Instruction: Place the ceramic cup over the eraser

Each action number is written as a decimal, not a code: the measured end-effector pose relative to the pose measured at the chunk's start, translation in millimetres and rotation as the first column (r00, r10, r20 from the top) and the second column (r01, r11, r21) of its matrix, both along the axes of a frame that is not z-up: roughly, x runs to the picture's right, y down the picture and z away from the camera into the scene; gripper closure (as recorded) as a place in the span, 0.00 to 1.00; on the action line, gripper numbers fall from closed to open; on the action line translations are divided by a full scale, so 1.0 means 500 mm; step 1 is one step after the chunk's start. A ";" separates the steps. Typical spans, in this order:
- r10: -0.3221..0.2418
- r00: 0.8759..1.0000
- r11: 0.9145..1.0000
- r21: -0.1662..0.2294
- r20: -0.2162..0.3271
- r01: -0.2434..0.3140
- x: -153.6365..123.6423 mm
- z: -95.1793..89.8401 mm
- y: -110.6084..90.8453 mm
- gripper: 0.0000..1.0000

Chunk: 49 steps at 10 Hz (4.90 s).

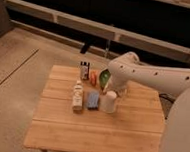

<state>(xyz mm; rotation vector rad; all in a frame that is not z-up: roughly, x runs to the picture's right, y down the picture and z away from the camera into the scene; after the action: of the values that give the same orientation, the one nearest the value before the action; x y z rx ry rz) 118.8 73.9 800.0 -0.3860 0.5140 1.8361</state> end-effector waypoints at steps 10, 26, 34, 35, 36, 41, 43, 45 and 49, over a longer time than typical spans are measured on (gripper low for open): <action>-0.111 0.991 0.984 -0.131 0.070 0.120 -0.021 0.038 0.082 0.35; -0.235 0.970 0.969 -0.068 0.063 0.239 -0.037 -0.022 -0.051 1.00; -0.366 0.930 0.926 0.084 -0.047 0.368 -0.098 -0.182 -0.317 1.00; -0.364 0.930 0.926 0.084 -0.048 0.367 -0.096 -0.183 -0.317 1.00; -0.364 0.930 0.926 0.084 -0.048 0.367 -0.095 -0.183 -0.317 1.00; -0.360 0.932 0.906 0.218 -0.049 0.362 -0.089 -0.166 -0.420 1.00; -0.403 0.915 0.876 0.288 -0.002 0.386 -0.131 -0.140 -0.472 1.00; -0.434 0.899 0.862 0.317 0.059 0.396 -0.173 -0.110 -0.483 1.00; -0.495 0.854 0.845 0.318 0.161 0.430 -0.254 -0.053 -0.466 1.00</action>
<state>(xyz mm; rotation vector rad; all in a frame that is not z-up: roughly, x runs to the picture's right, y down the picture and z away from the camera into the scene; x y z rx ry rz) -8.3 -159.0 773.4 -0.2587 0.1603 1.3361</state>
